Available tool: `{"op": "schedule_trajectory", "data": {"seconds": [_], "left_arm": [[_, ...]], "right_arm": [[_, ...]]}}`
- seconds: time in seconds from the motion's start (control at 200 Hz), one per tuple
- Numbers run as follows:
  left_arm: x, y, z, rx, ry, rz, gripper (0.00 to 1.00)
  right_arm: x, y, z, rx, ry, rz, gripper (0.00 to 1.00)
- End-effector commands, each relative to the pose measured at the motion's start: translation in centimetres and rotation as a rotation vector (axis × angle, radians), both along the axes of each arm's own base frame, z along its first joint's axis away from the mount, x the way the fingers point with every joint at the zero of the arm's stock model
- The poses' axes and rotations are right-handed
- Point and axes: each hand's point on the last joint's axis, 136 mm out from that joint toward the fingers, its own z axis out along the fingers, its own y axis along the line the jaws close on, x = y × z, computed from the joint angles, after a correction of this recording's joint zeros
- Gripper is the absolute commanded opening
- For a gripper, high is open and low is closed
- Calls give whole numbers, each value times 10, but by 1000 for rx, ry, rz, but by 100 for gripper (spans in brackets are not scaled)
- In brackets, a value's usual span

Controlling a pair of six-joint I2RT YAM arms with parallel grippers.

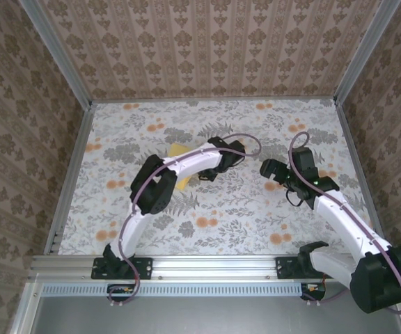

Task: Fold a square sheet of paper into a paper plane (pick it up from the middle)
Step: Turn over the paper at the center of the table.

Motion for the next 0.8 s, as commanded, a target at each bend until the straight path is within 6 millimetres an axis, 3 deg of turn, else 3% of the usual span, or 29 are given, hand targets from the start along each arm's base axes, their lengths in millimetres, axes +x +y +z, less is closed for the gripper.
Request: {"op": "schedule_trajectory", "data": {"seconds": [0.0,0.18,0.315,0.475,0.625,0.7,0.795], "left_arm": [[-11,-17,-9,-71,64,14,16],[-22,-33,-27,-186,129,28,30],[-23,-44,-16,-253,148,13,43],[-30,-73,20,-466,190,-44,61],[-41,-102,61,-879,293,-55,76],[-39,-100,83,-1051,304,-37,84],[-27,-77,102,-1175,263,24,94]], "right_arm": [[-11,-17,-8,-25,51,-65,100],[-9,-23,-7,10,69,-61,100],[-2,-18,-3,38,72,-36,100],[5,-9,-1,69,81,2,100],[9,5,7,132,66,53,100],[10,12,12,168,61,64,99],[11,27,17,214,47,97,95]]}}
